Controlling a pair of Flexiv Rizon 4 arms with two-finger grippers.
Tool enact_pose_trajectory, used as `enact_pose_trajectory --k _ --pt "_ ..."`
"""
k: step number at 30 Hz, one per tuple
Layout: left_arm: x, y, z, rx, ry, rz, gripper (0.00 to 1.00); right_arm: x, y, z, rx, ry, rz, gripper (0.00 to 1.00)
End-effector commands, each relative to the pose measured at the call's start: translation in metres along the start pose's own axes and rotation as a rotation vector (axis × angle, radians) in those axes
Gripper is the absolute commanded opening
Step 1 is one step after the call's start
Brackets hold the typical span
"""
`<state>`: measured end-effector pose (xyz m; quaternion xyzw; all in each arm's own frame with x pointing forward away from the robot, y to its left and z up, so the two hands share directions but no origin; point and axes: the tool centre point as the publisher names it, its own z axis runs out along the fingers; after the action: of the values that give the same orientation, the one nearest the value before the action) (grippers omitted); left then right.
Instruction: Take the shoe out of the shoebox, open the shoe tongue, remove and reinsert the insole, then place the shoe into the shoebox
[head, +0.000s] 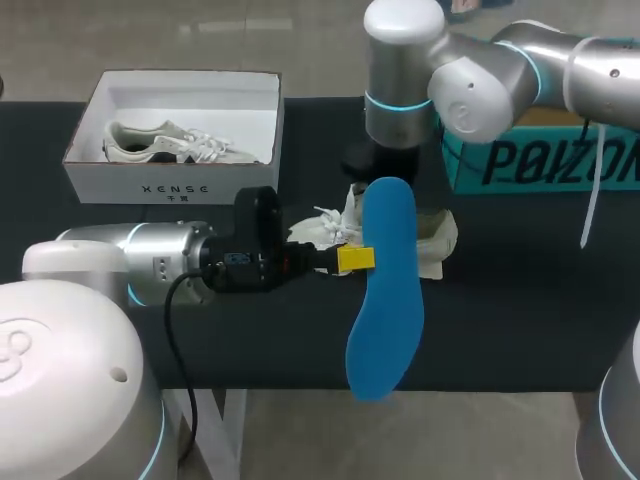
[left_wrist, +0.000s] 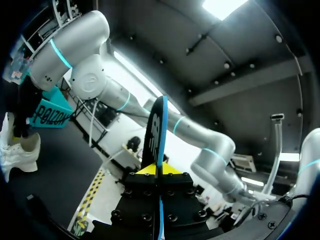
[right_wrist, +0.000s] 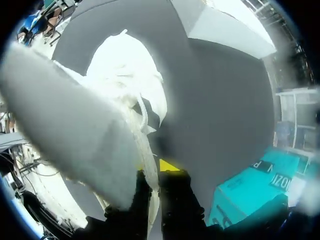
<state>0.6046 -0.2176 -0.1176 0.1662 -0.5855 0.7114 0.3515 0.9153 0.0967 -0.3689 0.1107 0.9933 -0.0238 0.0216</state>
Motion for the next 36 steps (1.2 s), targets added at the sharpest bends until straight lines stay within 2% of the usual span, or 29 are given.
enact_pose_trajectory --k 1,2,3,4,5,6,8,10,13,14,25,29,32,36 --pt "-0.001 0.000 0.001 0.001 0.001 0.001 0.00 -0.008 -0.011 -0.038 0.012 0.087 0.591 0.00" --pt "-0.001 0.000 0.001 0.001 0.001 0.001 0.00 -0.009 -0.013 -0.042 0.038 0.118 0.750 0.00" --pt "-0.001 0.000 0.001 0.001 0.001 0.001 0.00 -0.009 -0.015 -0.041 0.061 0.197 0.889 0.00" --pt "-0.001 0.000 0.001 0.001 0.001 0.001 0.00 -0.007 -0.016 -0.040 0.050 0.250 0.977 0.00" --pt "-0.001 0.000 0.001 0.001 0.001 0.001 0.00 -0.005 -0.016 -0.041 0.108 0.288 1.092 0.00" --pt "-0.001 0.000 0.001 0.001 0.001 0.001 0.00 -0.004 -0.014 -0.041 0.066 0.299 1.108 0.00" --pt "-0.001 0.000 0.001 0.001 0.001 0.001 0.00 -0.003 -0.009 -0.044 0.034 0.334 1.197 0.00" --pt "-0.001 0.000 0.001 0.001 0.001 0.001 0.00 -0.004 -0.005 -0.046 0.046 0.350 1.260 0.00" --pt "-0.001 0.000 0.001 0.001 0.001 0.001 0.00 -0.010 0.003 -0.042 -0.022 0.365 1.232 0.00" --pt "-0.001 0.000 0.001 0.001 0.001 0.001 0.00 -0.014 0.008 -0.043 -0.026 0.354 1.155 0.00" --pt "-0.001 0.000 0.001 0.001 0.001 0.001 0.00 -0.014 0.008 -0.043 -0.026 0.354 1.155 0.00" --pt "-0.001 0.000 0.001 0.001 0.001 0.001 0.00 -0.027 0.014 -0.058 -0.186 0.402 1.197 0.00" --pt "-0.001 0.000 0.001 0.001 0.001 0.001 0.00 -0.027 0.017 -0.057 -0.236 0.390 1.219 0.00" --pt "-0.001 0.000 0.001 0.001 0.001 0.001 0.00 -0.024 0.023 -0.049 -0.230 0.396 1.218 0.00"
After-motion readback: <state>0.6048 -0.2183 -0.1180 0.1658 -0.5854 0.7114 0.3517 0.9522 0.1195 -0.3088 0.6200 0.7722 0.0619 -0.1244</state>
